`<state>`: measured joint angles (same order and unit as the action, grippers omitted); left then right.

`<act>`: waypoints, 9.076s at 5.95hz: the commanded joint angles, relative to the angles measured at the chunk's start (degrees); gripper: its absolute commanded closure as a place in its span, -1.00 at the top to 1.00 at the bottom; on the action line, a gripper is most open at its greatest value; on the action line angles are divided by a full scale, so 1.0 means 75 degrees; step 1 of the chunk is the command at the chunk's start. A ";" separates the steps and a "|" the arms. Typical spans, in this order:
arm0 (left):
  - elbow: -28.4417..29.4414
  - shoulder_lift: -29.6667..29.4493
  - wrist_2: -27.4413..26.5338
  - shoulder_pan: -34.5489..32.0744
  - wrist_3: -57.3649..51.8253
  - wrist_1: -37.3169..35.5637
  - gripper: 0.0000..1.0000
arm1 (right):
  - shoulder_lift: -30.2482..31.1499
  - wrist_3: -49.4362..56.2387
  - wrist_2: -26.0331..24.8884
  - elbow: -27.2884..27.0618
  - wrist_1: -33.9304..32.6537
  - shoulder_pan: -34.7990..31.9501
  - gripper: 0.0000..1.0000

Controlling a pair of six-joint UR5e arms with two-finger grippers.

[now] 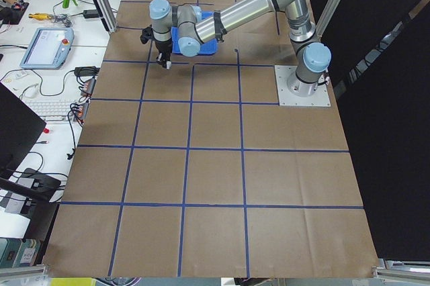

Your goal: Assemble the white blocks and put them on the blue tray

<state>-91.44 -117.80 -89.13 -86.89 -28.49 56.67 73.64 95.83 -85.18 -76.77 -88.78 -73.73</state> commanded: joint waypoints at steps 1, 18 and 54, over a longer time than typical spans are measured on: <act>-0.0160 0.0027 0.0024 -0.1032 -0.1732 -0.0056 -0.52 | -0.0268 0.0868 0.1188 -0.0423 0.0002 0.0583 1.00; -0.0711 -0.0290 0.0411 -0.2595 -0.6314 -0.0279 0.99 | -0.1897 0.3090 0.4232 -0.3779 -0.3362 0.1921 0.81; 0.0332 0.3765 0.0024 -0.0450 0.3249 0.4515 0.99 | -0.2295 -0.3285 0.5240 -0.5092 -0.9866 -0.2942 -0.43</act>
<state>-88.93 -89.16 -88.94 -90.33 -4.09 91.15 56.61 71.18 -45.87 -115.17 -162.65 -95.77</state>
